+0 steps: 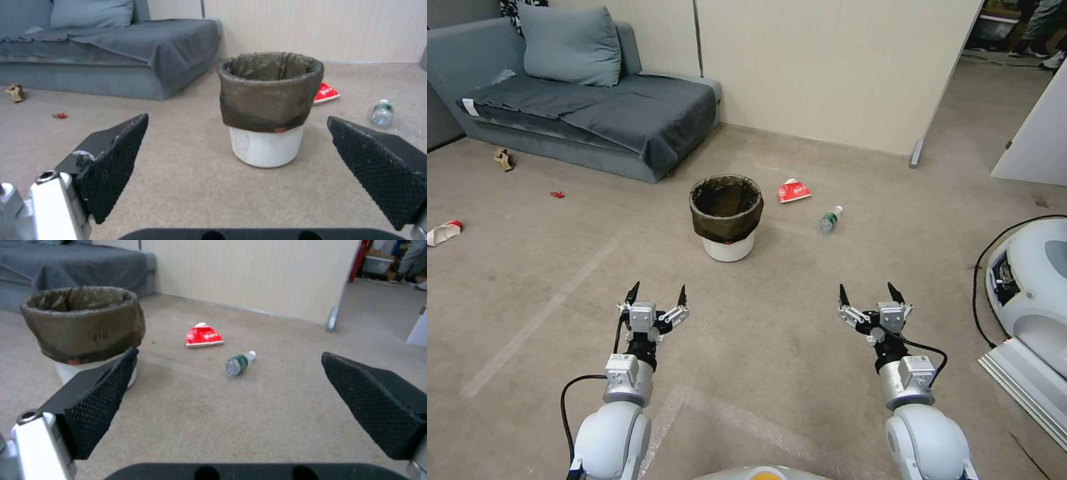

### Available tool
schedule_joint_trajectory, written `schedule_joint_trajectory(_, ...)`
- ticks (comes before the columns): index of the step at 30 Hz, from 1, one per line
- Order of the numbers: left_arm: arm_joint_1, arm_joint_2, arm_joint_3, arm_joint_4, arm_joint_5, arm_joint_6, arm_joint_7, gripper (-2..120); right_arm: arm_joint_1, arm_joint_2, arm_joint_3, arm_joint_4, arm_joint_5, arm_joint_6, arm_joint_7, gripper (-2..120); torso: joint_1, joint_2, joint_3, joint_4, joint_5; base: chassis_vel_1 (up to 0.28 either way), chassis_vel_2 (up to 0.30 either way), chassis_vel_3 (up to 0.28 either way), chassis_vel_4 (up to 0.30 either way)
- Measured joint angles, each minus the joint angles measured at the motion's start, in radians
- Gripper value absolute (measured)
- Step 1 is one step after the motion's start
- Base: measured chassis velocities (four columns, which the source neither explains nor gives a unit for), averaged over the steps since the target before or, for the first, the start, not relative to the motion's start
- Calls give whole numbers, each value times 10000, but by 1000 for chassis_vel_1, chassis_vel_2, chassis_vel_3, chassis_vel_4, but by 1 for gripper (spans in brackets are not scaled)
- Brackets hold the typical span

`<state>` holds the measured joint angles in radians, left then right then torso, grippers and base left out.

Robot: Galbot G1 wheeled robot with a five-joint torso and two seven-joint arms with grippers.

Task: Pick up the trash bin, then pick up the garbage from the floor and place it into the trash bin.

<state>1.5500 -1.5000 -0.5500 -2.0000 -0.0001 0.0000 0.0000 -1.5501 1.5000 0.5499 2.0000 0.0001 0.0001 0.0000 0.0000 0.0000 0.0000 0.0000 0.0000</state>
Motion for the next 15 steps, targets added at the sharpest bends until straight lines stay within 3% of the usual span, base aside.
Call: schedule_joint_trajectory(15,215,-6,-87,-224,4,37,-24,100,-69,13,26,31,2,0,1,100,0,0,0,0,1,0,0,0,0)
